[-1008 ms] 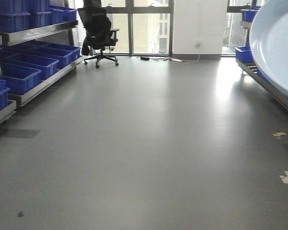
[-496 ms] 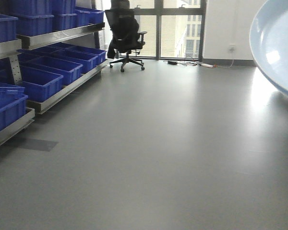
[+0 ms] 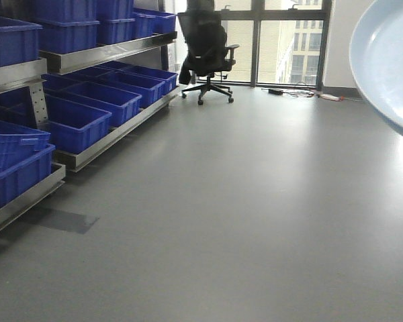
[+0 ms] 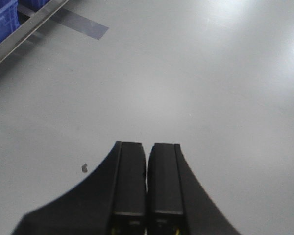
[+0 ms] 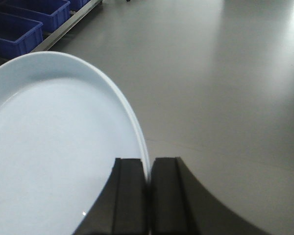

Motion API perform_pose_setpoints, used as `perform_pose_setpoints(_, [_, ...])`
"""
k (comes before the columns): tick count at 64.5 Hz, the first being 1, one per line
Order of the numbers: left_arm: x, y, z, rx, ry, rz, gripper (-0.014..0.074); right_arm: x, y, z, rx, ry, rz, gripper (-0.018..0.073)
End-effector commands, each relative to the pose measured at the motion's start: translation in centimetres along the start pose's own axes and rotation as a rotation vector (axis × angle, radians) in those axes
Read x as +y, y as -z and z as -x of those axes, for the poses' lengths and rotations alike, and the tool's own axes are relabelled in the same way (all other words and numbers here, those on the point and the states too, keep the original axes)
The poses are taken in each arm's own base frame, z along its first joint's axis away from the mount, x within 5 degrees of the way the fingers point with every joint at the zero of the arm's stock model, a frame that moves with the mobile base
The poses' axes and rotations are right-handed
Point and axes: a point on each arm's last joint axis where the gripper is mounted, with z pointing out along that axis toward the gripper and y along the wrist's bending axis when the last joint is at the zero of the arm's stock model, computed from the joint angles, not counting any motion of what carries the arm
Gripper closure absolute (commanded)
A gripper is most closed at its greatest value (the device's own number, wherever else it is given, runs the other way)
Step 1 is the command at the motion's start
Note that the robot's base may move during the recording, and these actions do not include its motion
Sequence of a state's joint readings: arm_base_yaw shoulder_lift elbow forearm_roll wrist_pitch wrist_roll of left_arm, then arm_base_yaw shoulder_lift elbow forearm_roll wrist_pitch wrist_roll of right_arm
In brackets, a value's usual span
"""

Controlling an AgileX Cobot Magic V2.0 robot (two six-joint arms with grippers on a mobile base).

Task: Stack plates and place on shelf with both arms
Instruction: 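Drive the base from the table to the rack of blue bins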

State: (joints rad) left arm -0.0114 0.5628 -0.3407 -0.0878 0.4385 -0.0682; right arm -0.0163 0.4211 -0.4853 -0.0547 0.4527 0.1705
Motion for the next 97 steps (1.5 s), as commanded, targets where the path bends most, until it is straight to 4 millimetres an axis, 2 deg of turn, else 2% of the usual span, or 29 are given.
perform_pose_setpoints(1, [-0.26, 0.34, 1.51, -0.095, 0.012, -0.016, 0.0510, 0.19, 0.41, 1.86, -0.126, 0.007, 0.011, 0.0531])
perform_pose_setpoints(97, [-0.75, 0.34, 1.42, -0.088, -0.009, -0.053, 0.0510, 0.19, 0.41, 1.86, -0.126, 0.007, 0.011, 0.0531])
